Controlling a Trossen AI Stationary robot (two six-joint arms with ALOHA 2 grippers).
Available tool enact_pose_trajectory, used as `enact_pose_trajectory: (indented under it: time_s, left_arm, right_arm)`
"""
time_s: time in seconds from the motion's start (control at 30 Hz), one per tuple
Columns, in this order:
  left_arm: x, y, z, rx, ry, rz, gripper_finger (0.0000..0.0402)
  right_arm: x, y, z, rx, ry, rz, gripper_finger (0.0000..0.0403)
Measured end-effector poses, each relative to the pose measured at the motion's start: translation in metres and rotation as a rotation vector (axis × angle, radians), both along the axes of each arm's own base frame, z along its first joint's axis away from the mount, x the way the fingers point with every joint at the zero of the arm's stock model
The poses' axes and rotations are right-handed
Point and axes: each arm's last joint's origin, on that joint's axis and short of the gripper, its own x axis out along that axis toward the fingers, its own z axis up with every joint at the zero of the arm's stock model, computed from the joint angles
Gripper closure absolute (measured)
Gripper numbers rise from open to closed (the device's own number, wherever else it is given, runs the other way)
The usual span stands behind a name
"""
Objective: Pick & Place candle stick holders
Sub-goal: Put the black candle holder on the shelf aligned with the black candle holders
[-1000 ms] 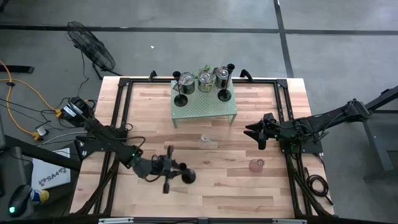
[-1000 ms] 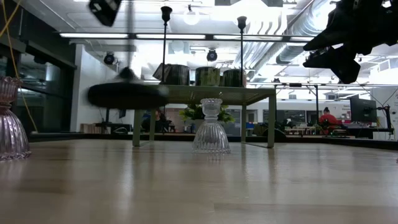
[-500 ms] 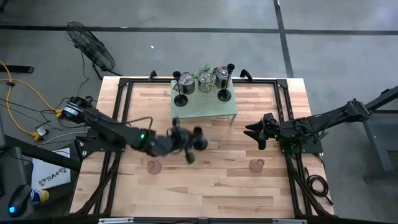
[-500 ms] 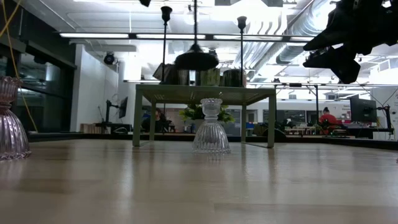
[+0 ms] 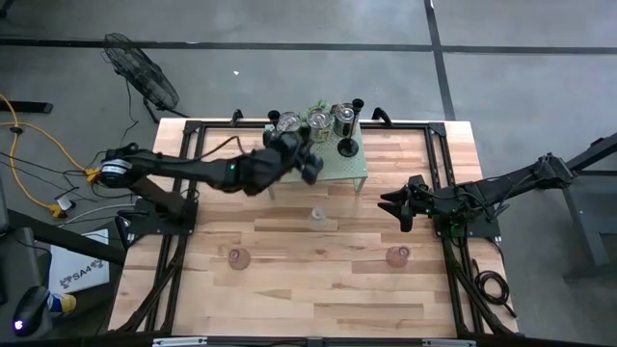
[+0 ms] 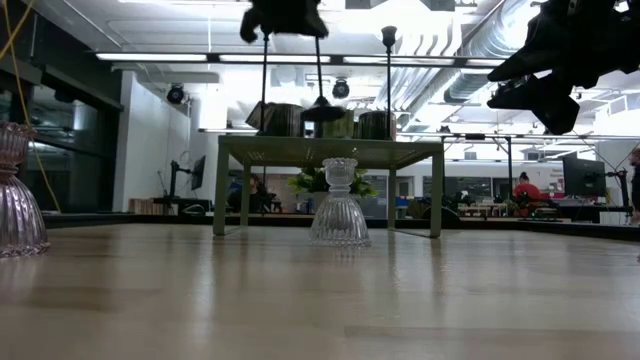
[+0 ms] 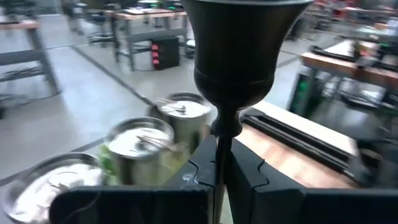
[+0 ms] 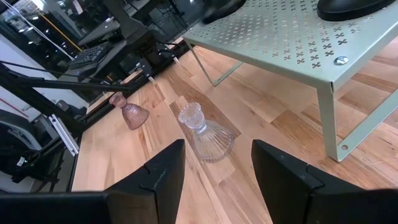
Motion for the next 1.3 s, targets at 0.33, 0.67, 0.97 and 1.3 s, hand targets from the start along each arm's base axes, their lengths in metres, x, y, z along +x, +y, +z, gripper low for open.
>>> enact_pose_trajectory:
  time_s: [0.33, 0.67, 0.97, 1.3]
  left_arm:
    - [0.018, 0.041, -0.018, -0.035, -0.043, 0.013, 0.0396]
    - [0.017, 0.041, -0.018, -0.024, -0.039, 0.064, 0.0396]
    - [0.017, 0.016, -0.018, 0.003, -0.038, 0.153, 0.0396]
    - [0.042, -0.022, -0.008, 0.067, 0.020, 0.234, 0.0396]
  right_arm:
    - [0.000, 0.000, 0.000, 0.000, 0.000, 0.000, 0.0225]
    - [0.000, 0.000, 0.000, 0.000, 0.000, 0.000, 0.0225]
    - [0.000, 0.000, 0.000, 0.001, 0.000, 0.000, 0.0225]
    - [0.000, 0.000, 0.000, 0.000, 0.000, 0.000, 0.0225]
